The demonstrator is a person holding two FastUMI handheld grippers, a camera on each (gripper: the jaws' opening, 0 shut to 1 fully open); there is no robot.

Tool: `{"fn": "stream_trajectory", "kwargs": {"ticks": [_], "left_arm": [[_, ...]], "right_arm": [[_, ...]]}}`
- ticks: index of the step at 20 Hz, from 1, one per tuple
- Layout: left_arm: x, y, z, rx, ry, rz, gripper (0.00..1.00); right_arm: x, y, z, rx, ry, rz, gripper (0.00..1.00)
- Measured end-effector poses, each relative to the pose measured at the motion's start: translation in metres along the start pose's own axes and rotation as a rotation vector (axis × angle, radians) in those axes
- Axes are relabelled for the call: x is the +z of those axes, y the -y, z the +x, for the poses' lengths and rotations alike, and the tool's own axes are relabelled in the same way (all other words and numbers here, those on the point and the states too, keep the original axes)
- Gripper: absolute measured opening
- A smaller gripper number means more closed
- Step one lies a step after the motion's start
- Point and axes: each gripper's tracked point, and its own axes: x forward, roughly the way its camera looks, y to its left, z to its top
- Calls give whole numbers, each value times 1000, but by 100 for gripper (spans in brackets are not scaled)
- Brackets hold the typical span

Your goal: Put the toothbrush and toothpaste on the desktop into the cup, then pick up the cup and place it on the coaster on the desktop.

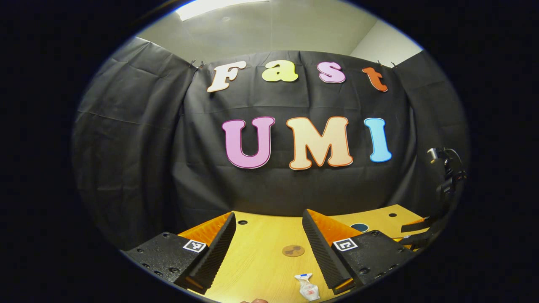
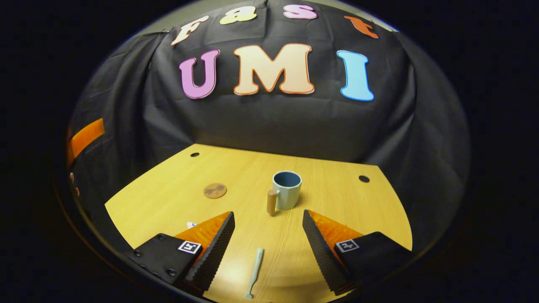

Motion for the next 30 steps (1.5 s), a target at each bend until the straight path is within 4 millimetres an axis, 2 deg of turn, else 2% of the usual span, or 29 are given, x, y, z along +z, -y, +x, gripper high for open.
{"fn": "stream_trajectory", "kwargs": {"ticks": [6, 14, 19, 24, 26, 30], "left_arm": [[-7, -15, -4, 35, -18, 5, 94], [-22, -27, -4, 58, -56, 8, 94], [-36, -25, 0, 41, -93, 5, 93], [-42, -25, 3, 35, -107, 1, 94], [-43, -24, 5, 31, -111, 1, 94], [-46, -24, 7, 26, -119, 3, 94]], "right_arm": [[-69, -8, 22, 17, -255, 8, 100], [-130, -22, 38, 52, -472, -74, 100], [-150, -22, 47, 38, -563, -89, 100], [-168, -23, 48, 54, -662, -89, 99], [-176, -24, 47, 63, -700, -99, 95], [-174, -26, 47, 77, -706, -114, 90]]}}
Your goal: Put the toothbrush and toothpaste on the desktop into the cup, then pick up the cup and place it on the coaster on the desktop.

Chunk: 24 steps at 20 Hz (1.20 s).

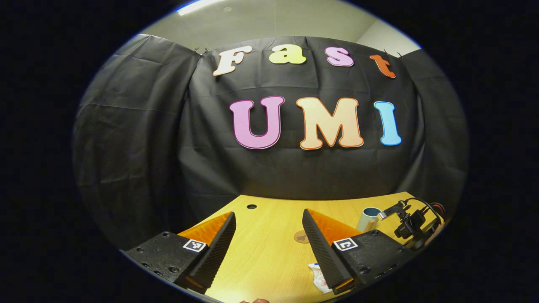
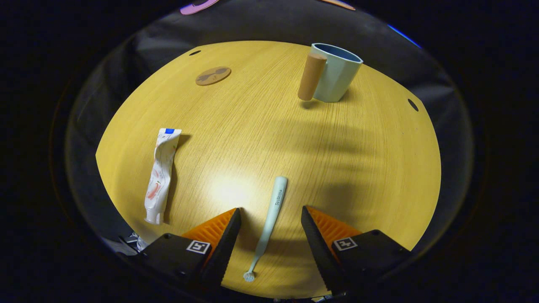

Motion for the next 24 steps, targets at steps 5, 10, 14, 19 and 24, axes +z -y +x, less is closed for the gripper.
{"fn": "stream_trajectory", "kwargs": {"ticks": [5, 10, 14, 19, 24], "left_arm": [[-6, 8, 3, -26, -16, -6, 94], [-16, 29, 8, -87, -38, -8, 93], [-33, 53, 11, -155, -80, -32, 94], [-75, 85, 15, -240, -194, -50, 94], [-129, 108, 18, -295, -358, -70, 94]], "right_arm": [[4, 8, 4, 17, -4, 23, 35], [3, 10, 4, 58, -30, 52, 9], [5, 9, 3, 38, -5, 31, 8], [5, 9, 3, 31, 27, 35, 8], [5, 9, 2, 29, 55, 36, 8]]}}
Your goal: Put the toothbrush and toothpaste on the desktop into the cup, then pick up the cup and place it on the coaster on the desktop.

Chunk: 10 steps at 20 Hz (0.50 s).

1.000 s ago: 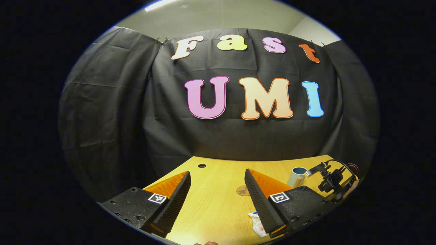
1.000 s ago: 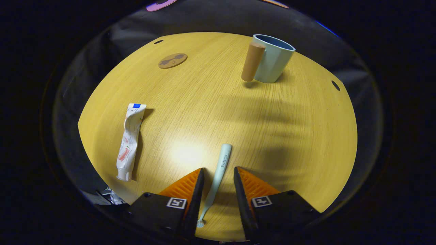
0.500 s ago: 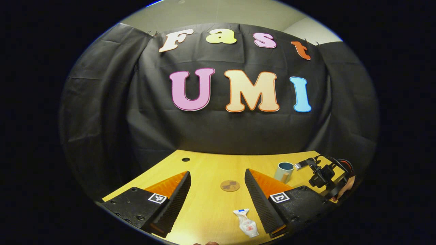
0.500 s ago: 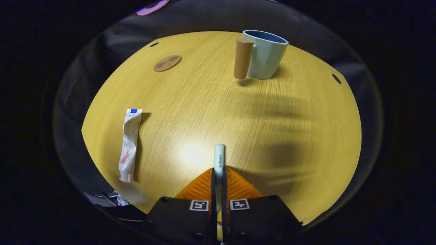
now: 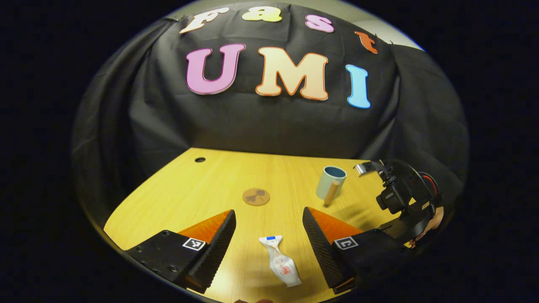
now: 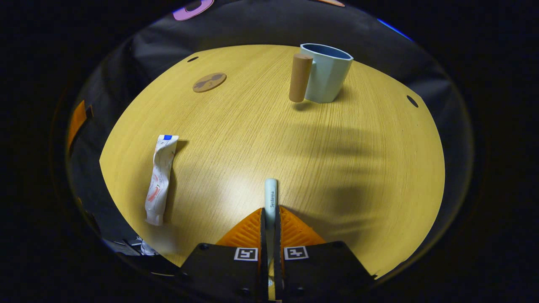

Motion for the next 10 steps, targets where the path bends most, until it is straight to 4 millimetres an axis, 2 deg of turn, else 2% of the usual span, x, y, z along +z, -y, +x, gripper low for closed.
{"fn": "stream_trajectory", "kwargs": {"ticks": [7, 10], "left_arm": [[-70, 4, 30, -4, -235, -29, 94], [-89, 5, 41, -6, -306, -25, 95]], "right_arm": [[1, -1, -1, -4, 33, -15, 8], [1, 0, -1, 1, 38, -18, 5]]}}
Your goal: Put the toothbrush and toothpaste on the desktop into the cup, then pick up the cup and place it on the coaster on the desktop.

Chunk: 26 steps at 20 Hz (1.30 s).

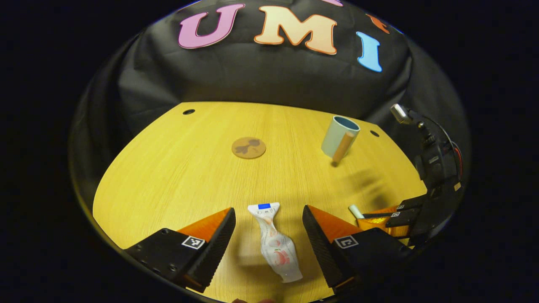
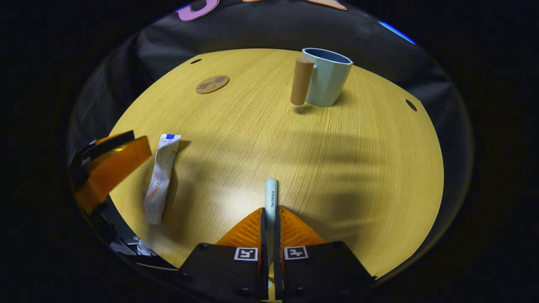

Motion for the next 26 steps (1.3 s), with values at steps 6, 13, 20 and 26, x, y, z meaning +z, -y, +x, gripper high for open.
{"fn": "stream_trajectory", "kwargs": {"ticks": [6, 13, 20, 26], "left_arm": [[-19, 0, 19, 11, -86, 29, 95], [-40, -7, 29, 37, -174, 38, 93], [-40, -9, 32, 69, -162, 59, 78], [-36, -18, 31, 74, -179, -38, 18]], "right_arm": [[1, 0, -1, 3, 9, -22, 8], [1, 0, -1, 10, 11, -32, 8], [2, 1, -1, 13, 13, -38, 8], [2, 1, -2, 5, 18, -50, 8]]}}
